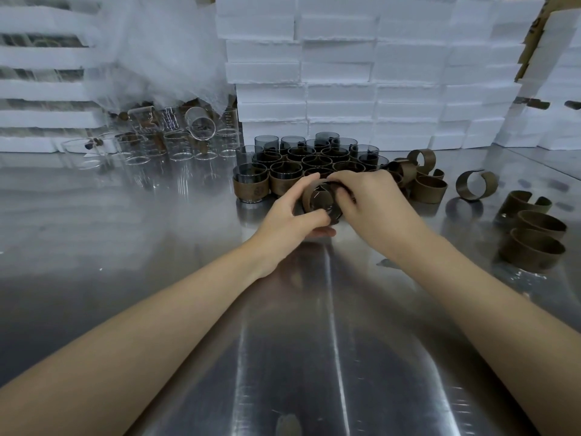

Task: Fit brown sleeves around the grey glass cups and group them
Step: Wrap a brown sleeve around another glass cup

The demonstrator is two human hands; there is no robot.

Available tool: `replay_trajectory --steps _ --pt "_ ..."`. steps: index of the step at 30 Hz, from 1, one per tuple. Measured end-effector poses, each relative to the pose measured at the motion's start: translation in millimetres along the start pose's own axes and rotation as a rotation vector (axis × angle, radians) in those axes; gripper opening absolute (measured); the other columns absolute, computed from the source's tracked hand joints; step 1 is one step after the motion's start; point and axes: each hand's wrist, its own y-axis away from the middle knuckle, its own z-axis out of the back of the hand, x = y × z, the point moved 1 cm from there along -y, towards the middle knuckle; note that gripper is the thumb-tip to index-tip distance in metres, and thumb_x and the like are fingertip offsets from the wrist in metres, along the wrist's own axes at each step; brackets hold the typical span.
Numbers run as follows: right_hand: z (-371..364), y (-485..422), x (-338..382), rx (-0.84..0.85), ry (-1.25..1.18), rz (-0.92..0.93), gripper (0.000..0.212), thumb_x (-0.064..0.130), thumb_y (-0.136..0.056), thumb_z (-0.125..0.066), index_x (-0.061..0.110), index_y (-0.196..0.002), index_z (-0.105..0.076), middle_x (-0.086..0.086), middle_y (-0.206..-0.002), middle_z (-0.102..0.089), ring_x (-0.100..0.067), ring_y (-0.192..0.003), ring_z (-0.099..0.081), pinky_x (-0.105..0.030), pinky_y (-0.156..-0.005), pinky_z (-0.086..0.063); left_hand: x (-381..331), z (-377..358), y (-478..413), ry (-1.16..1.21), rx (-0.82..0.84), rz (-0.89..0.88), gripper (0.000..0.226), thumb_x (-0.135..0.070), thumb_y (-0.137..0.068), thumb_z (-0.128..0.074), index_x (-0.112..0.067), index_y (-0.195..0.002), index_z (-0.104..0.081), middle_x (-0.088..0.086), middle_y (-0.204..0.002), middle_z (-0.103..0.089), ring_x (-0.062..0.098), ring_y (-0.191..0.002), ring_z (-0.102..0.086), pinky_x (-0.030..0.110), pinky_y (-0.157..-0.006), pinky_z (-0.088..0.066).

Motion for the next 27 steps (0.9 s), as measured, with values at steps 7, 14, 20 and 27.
replay_trajectory --steps 7,14,20,27 --pt "-1.3 0.8 -1.5 0.030 0.040 -0.017 0.034 0.008 -0.096 -0.041 0.010 -0.123 -0.062 -0.018 -0.096 -0.070 -0.036 -0.089 -0.063 -0.045 -0.082 -0.048 -2.9 -1.5 0.0 0.047 0.011 0.035 0.076 0.017 -0.085 -0.053 -0.021 -0.149 -0.038 0.003 -0.127 -0.058 0.021 -0.090 -0.071 0.034 -0.086 -0.058" --pt "-4.7 0.2 -10.9 -0.026 0.000 -0.067 0.031 0.002 -0.094 -0.045 0.006 -0.115 -0.068 -0.018 -0.097 -0.071 -0.037 -0.092 -0.062 -0.042 -0.086 -0.046 -5.7 -3.4 1.5 0.018 0.036 0.000 0.069 0.019 -0.083 -0.053 -0.019 -0.141 -0.047 0.009 -0.135 -0.053 0.020 -0.093 -0.072 0.033 -0.081 -0.059" --pt "-6.2 0.5 -10.3 -0.131 -0.299 -0.146 0.027 0.001 -0.090 -0.057 0.017 -0.100 -0.077 0.001 -0.082 -0.074 -0.010 -0.068 -0.065 -0.020 -0.069 -0.051 -7.8 3.2 0.3 -0.003 0.003 0.003 0.060 0.015 -0.083 -0.051 -0.018 -0.133 -0.056 0.012 -0.118 -0.062 0.030 -0.081 -0.072 0.035 -0.077 -0.061" --pt "-9.6 -2.8 -16.9 -0.115 -0.775 -0.395 0.016 0.018 -0.077 -0.081 0.029 -0.070 -0.071 0.012 -0.068 -0.072 -0.001 -0.065 -0.067 -0.014 -0.057 -0.048 -9.8 17.1 -0.5 -0.034 0.057 -0.052 0.057 0.006 -0.078 -0.051 -0.023 -0.126 -0.062 0.015 -0.112 -0.068 0.032 -0.071 -0.073 0.026 -0.064 -0.057"
